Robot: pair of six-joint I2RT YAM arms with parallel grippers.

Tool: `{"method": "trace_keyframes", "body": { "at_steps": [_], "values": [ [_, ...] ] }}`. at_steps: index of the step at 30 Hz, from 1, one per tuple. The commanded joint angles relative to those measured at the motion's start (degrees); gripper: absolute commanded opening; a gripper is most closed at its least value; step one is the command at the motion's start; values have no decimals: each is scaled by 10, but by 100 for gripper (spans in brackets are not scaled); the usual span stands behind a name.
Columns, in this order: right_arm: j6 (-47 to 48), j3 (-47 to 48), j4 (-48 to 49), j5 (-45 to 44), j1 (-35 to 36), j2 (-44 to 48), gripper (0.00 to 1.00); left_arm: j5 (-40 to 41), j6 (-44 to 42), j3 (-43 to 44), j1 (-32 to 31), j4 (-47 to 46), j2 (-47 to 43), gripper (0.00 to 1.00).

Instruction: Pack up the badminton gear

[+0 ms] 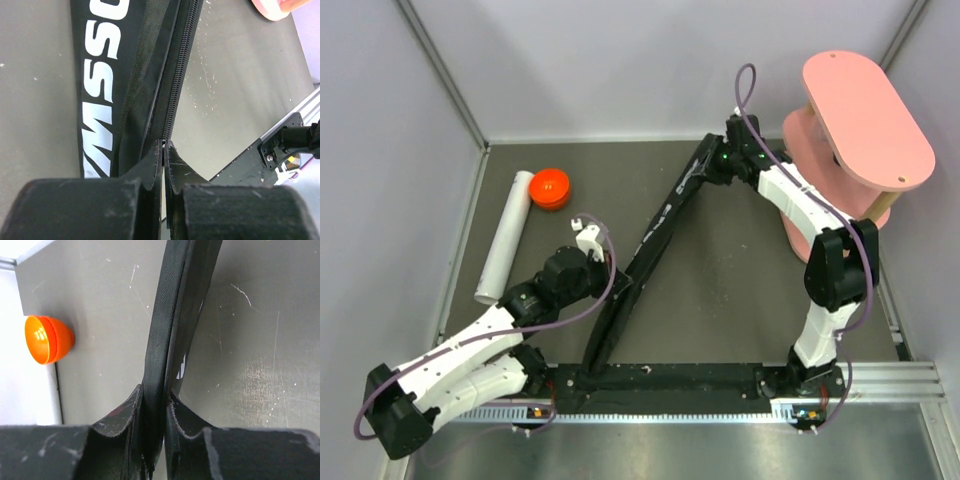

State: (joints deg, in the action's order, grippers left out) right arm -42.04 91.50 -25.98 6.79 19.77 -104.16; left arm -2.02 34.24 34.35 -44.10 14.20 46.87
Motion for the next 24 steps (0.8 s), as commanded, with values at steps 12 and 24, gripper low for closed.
{"method": "trace_keyframes", "body": {
  "at_steps": [12,24],
  "values": [
    [137,-120,-133,18,20,222,99,-46,28,85,-15,-86,87,0],
    [-279,-461,223,69,197,351,82,-65,31,95,-18,-99,110,0]
  ]
}}
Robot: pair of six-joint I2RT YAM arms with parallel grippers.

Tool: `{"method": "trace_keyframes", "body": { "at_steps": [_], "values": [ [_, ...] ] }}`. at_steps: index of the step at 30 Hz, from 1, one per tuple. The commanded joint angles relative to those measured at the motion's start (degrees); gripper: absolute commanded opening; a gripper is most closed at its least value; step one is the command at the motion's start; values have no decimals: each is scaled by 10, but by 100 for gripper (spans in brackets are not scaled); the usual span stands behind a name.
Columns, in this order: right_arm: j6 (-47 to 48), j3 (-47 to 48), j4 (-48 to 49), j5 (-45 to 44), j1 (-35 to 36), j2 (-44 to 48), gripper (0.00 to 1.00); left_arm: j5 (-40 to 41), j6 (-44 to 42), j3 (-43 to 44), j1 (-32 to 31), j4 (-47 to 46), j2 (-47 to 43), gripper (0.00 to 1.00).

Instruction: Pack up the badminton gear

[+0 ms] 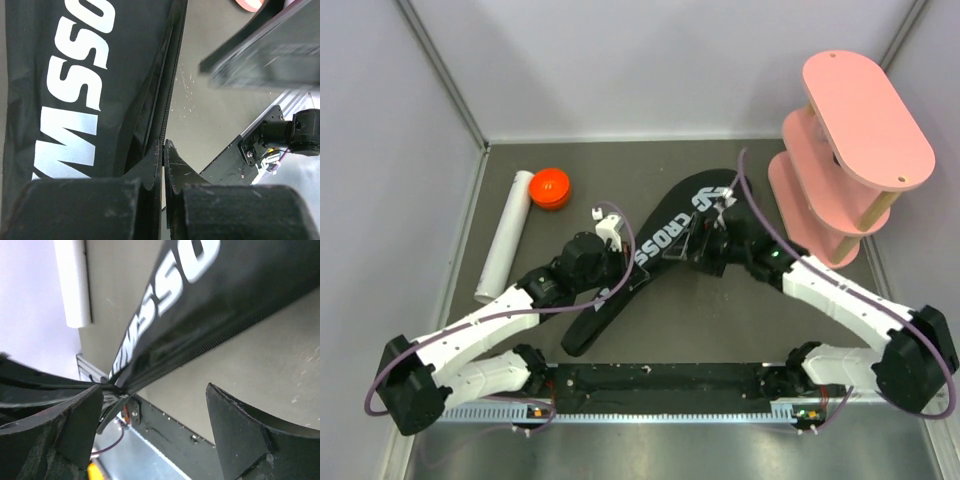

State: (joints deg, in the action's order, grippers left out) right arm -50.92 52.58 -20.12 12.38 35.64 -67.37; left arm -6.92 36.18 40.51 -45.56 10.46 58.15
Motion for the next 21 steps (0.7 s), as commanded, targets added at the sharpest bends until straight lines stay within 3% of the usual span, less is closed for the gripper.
{"method": "trace_keyframes", "body": {
  "at_steps": [1,5,9,13,16,19,21],
  "values": [
    [-208,-80,175,9,45,-21,81,-14,13,33,-4,-62,-5,0],
    [-276,-114,225,24,47,-50,77,-14,8,33,-13,-57,-1,0],
    [-279,-112,242,2,47,-77,64,-11,7,39,-26,-54,7,0],
    [-254,-87,238,-24,47,-108,42,-2,4,37,-45,-43,5,0],
    [-236,-57,224,-49,47,-122,17,11,-1,33,-54,-30,-5,0],
    [-215,-22,186,-71,31,-130,3,28,-3,26,-61,-4,-21,0],
    [-210,-8,183,-53,0,-138,0,41,-5,17,-66,16,-31,0]
  ]
}}
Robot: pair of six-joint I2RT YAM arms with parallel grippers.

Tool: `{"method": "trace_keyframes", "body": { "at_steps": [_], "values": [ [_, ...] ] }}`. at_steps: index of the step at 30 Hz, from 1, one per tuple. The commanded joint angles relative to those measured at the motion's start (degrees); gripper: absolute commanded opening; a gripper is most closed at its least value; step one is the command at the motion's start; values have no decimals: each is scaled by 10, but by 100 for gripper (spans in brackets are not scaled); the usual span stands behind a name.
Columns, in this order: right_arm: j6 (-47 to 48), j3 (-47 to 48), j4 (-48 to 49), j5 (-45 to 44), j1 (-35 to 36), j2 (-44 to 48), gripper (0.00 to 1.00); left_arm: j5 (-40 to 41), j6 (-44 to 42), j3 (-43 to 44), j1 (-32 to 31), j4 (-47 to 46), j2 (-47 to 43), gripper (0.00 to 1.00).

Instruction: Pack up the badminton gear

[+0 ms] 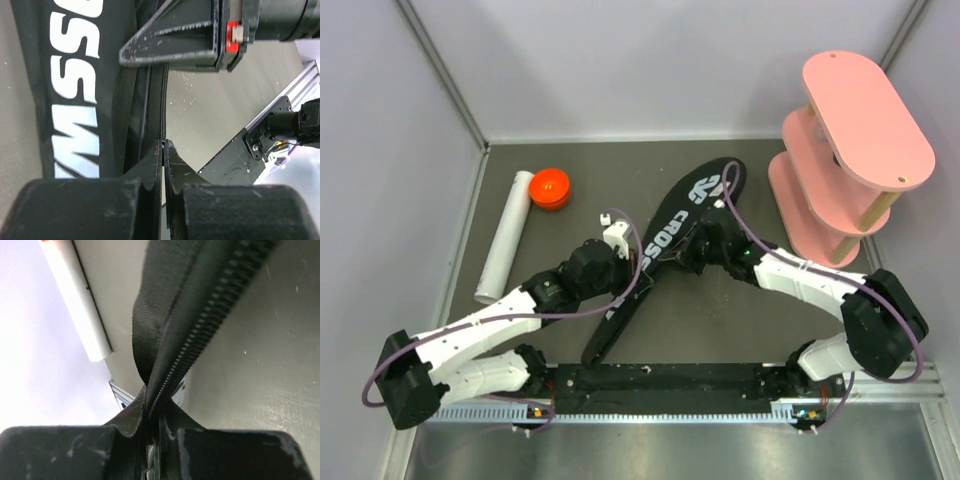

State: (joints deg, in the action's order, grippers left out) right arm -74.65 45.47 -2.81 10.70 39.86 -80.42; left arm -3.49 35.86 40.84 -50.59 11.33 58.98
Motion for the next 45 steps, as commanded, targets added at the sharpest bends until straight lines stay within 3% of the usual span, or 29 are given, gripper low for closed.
{"method": "trace_keyframes", "body": {
  "at_steps": [1,11,26,29,38,43,45],
  "values": [
    [29,77,8,-25,-55,-12,0,11,-3,11,-22,16,-50,0],
    [15,146,-7,35,-148,-61,0,10,18,-27,-55,87,-125,0],
    [-58,163,18,-9,-183,-100,0,-75,93,-115,-83,182,-243,0],
    [-78,161,24,-13,-186,-105,0,-105,109,-141,-84,182,-237,0],
    [-89,159,50,16,-190,-112,0,-10,163,-146,-89,235,-208,0],
    [-25,145,54,52,-191,-102,0,-48,125,-137,-89,180,-166,0],
    [34,129,49,70,-188,-91,0,-99,97,-125,-89,151,-171,10]
  ]
}}
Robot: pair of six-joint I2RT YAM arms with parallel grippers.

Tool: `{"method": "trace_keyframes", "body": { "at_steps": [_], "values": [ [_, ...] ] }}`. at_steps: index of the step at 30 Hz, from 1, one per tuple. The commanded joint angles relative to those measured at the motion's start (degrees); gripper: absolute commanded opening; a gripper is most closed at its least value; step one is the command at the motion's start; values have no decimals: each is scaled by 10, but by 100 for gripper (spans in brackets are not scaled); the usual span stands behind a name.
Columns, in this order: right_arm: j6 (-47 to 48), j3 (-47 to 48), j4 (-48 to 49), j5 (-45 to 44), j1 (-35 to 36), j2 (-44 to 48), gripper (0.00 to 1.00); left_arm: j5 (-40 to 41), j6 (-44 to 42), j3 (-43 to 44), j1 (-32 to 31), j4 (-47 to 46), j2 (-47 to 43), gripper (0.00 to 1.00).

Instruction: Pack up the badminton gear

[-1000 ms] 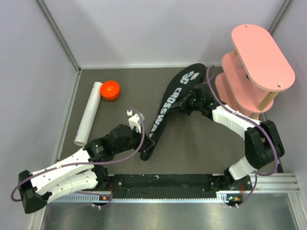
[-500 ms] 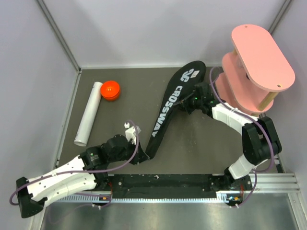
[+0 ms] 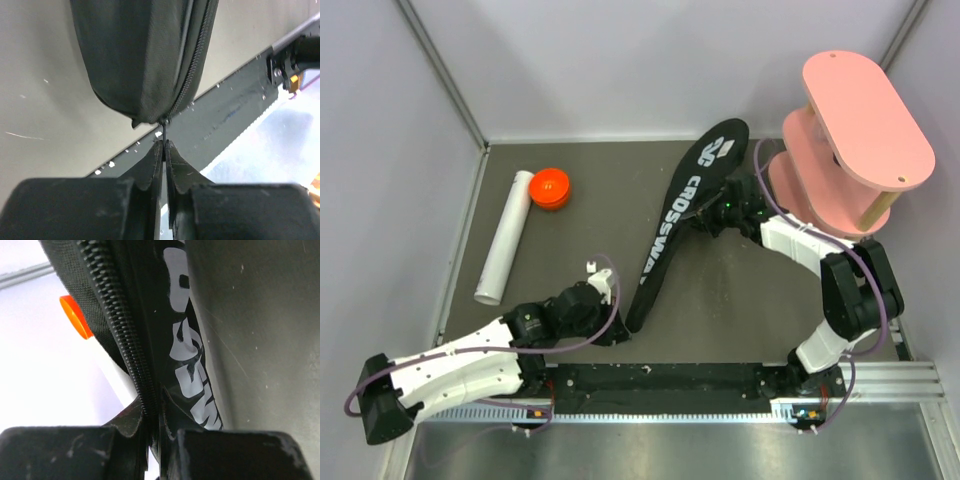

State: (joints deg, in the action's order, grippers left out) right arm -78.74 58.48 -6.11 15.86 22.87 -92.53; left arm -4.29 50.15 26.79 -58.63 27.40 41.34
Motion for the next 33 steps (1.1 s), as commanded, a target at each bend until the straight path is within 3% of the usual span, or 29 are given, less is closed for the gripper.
{"method": "trace_keyframes", "body": {
  "at_steps": [1,2,5,9,11,15,19,24,33],
  "values": [
    [98,-12,84,25,-19,46,0,-98,-65,27,-9,-20,-2,17],
    [148,-26,102,47,-19,55,0,-92,-74,34,-9,-35,-27,38],
    [272,-102,151,105,-18,86,0,-42,-109,56,-8,-64,-79,61],
    [388,-140,151,187,-19,87,0,9,-166,84,-8,-88,-108,71],
    [417,-164,168,239,-19,85,0,25,-182,96,-8,-94,-93,72],
    [454,-188,193,238,-20,91,0,94,-200,135,-8,-115,-31,72],
    [503,-148,71,186,-27,85,0,98,-183,144,-7,-175,22,73],
    [621,-43,-110,139,-24,30,0,71,-148,109,-7,-243,27,73],
    [673,50,-170,101,8,-41,0,58,-135,96,-7,-250,29,73]
  ]
}}
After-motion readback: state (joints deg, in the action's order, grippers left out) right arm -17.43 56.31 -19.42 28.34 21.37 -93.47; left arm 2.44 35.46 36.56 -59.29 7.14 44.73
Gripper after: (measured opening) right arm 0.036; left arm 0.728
